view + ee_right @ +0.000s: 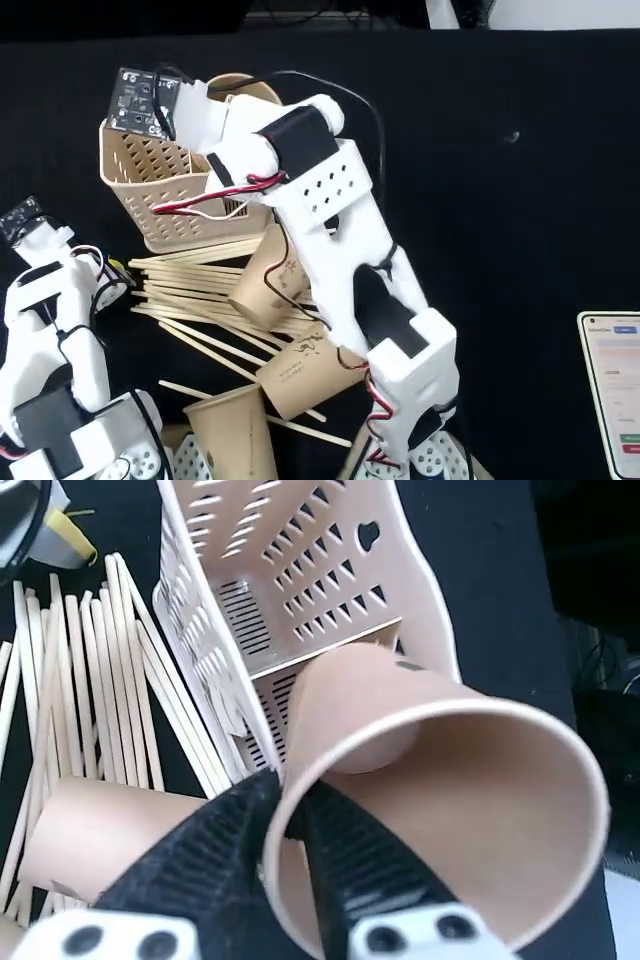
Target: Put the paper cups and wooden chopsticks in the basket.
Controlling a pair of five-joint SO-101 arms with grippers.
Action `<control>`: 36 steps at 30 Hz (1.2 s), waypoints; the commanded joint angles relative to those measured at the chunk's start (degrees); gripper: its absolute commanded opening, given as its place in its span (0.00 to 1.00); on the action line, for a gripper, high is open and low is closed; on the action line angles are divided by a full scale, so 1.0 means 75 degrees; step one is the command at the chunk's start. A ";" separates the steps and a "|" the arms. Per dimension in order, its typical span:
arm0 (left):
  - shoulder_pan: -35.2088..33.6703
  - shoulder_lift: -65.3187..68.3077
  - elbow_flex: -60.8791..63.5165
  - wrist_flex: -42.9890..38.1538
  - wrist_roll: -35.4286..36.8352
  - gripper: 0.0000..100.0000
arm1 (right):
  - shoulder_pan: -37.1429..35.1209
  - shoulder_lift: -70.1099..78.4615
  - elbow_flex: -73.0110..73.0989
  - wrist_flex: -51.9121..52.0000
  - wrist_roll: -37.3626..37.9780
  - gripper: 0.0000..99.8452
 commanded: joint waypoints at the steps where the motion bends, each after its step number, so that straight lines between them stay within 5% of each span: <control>1: 0.0088 -0.0199 0.0006 -0.0199 0.0082 0.23 | 0.0035 -0.0568 -0.0088 0.0188 -0.0258 0.13; 4: 0.0088 -0.0199 0.0006 -0.0199 0.0082 0.23 | 0.0094 -0.0568 -0.0533 0.0199 -0.0692 0.24; 8: 0.0088 -0.0199 0.0006 -0.0199 0.0082 0.23 | 0.0164 -0.0568 -0.1448 0.0199 -0.0926 0.20; 16: 0.0088 -0.0199 0.0006 -0.0199 0.0082 0.23 | 0.1055 -0.1459 -0.1495 0.0258 -0.3188 0.19; 24: 0.0088 -0.0199 0.0006 -0.0199 0.0082 0.23 | 0.1102 -0.5257 0.4788 0.0176 -0.3470 0.19; 29: 0.0088 -0.0199 0.0006 -0.0199 0.0082 0.23 | 0.0821 -0.6617 0.9078 -0.1407 -0.3481 0.19; 36: 0.0088 -0.0199 0.0006 -0.0199 0.0082 0.23 | 0.0129 -0.6734 1.1458 -0.2837 -0.3458 0.25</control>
